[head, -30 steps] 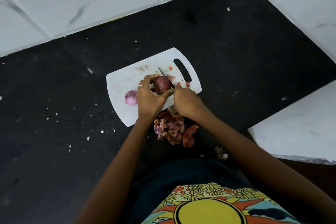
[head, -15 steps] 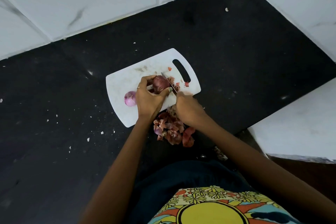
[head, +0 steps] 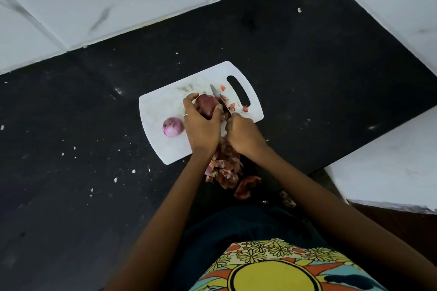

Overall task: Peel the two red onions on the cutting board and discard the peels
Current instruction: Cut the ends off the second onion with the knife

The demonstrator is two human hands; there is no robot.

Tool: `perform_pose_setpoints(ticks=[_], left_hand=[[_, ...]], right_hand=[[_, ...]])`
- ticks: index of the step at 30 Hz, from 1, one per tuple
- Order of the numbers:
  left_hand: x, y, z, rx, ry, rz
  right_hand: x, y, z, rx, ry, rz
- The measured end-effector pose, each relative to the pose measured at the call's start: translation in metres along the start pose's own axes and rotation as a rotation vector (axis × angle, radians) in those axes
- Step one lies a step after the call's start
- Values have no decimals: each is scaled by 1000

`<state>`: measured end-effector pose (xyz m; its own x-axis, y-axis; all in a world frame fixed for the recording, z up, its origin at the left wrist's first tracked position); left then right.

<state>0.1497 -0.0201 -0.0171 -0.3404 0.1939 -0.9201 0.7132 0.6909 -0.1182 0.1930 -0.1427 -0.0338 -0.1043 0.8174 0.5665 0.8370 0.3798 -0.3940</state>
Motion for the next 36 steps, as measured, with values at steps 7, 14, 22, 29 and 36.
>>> perform_pose_setpoints(ticks=[7,14,22,29,36], left_hand=[[3,-3,0,37,-64,-85],[12,2,-7,68,-93,-169],[14,12,-7,205,13,-183],[16,14,-8,194,27,-209],[17,13,-6,230,-134,-263]], right_hand=[[3,11,-19,-89,320,-39],[-2,24,-14,-52,514,-48],[-4,26,-23,-144,653,-50],[-24,27,-17,-187,663,85],[-50,24,-28,-222,660,152]])
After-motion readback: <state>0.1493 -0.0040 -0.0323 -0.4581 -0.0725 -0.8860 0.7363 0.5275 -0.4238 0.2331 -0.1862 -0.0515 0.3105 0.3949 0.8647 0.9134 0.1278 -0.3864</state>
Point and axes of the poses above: each hand's wrist, its own y-axis towards the middle knuckle, its own z-axis out of the palm, x = y × z, the point moved 10 cm from there along y, towards the middle knuckle, and after that the axes turned 2 degrees about -z, right-handed, at the moved point
